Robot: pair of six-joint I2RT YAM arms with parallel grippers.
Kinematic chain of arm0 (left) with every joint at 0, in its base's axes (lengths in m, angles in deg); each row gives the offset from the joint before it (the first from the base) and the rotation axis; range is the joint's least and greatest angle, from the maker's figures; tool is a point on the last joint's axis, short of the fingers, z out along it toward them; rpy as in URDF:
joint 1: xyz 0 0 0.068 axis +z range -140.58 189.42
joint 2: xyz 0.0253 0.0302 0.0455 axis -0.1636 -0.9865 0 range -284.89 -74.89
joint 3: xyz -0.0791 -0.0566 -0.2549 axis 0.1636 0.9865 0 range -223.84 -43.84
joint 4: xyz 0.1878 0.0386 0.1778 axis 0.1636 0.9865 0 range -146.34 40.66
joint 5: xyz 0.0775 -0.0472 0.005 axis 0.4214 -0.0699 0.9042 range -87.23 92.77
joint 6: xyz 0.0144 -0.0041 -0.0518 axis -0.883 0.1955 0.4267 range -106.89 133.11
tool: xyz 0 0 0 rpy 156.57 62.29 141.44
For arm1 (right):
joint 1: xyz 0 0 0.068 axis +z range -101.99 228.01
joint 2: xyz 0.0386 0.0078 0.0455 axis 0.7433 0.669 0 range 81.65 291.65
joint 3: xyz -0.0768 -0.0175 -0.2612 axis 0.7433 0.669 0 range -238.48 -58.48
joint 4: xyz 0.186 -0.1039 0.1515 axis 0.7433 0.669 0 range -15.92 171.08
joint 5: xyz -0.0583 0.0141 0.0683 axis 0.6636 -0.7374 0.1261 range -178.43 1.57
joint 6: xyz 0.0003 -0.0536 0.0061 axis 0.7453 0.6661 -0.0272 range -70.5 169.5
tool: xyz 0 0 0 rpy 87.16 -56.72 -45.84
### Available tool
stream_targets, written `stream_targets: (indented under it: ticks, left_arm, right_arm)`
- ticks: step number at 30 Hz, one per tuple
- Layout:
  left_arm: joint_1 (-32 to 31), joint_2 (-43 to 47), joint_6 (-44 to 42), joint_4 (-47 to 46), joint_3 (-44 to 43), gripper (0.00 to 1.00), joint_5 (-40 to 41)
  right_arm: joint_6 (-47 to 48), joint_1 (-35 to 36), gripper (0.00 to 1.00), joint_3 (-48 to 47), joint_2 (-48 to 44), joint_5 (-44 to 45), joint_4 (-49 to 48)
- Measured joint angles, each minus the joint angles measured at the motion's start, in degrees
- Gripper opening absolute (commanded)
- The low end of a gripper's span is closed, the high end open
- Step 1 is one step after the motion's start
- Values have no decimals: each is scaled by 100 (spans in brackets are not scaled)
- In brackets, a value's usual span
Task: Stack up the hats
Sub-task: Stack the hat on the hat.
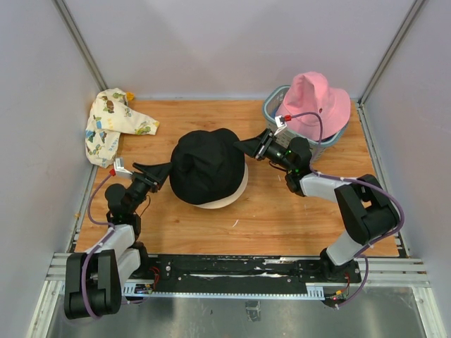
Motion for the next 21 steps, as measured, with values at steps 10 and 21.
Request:
stream_targets:
  ticks: [10,21]
  left_arm:
    - [4,142,98,-13,105,44,2]
    - [22,350,129,15,203,1,42]
  right_arm:
    - [-98,0,14,2,31,7,-94]
    - [-48,15,7,2,24,76,17]
